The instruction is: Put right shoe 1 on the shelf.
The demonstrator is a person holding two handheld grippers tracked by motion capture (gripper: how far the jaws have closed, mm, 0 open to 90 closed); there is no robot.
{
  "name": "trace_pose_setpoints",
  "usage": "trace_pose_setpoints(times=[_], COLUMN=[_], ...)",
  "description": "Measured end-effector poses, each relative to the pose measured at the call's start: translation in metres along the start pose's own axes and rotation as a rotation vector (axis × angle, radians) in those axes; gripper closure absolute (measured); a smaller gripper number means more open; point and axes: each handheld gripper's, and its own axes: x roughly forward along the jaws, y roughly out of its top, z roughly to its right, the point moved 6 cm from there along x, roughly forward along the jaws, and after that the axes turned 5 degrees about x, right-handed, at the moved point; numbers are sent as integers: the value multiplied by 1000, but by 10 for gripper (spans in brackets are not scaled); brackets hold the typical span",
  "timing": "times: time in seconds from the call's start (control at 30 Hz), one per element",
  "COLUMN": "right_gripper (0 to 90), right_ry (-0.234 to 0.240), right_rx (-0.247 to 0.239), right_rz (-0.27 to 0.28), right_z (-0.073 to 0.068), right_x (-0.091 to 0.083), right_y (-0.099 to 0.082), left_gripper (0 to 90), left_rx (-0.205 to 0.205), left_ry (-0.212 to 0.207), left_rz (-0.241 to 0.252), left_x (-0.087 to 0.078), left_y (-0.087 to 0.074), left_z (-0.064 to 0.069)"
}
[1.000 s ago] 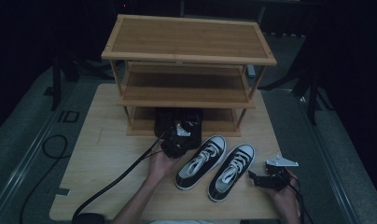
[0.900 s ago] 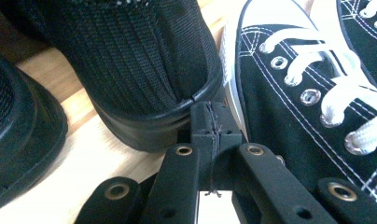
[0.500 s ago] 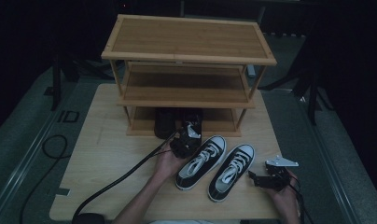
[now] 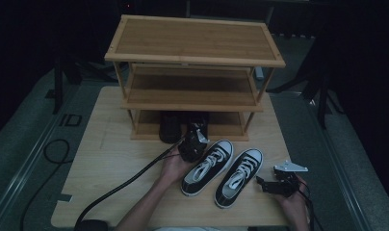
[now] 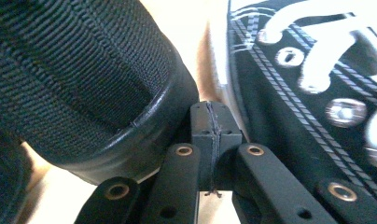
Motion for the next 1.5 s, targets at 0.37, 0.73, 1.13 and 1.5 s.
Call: trace_pose_setpoints(times=[0.37, 0.73, 1.13, 1.5], right_gripper=[122, 122, 122, 122], right_ry=[0, 1, 0, 0], right_rx=[0, 0, 0, 0], right_rz=[0, 0, 0, 0], right_z=[0, 0, 0, 0], right_x=[0, 0, 0, 0], right_y=[0, 0, 0, 0], left_gripper=[900, 891, 741, 683], left_rx=[-31, -50, -38, -55], left_ry=[25, 32, -2, 19], left_rz=[0, -4, 30, 31], left_x=[5, 5, -16, -36], left_y=[0, -1, -15, -56], left_z=[-19, -27, -21, -31])
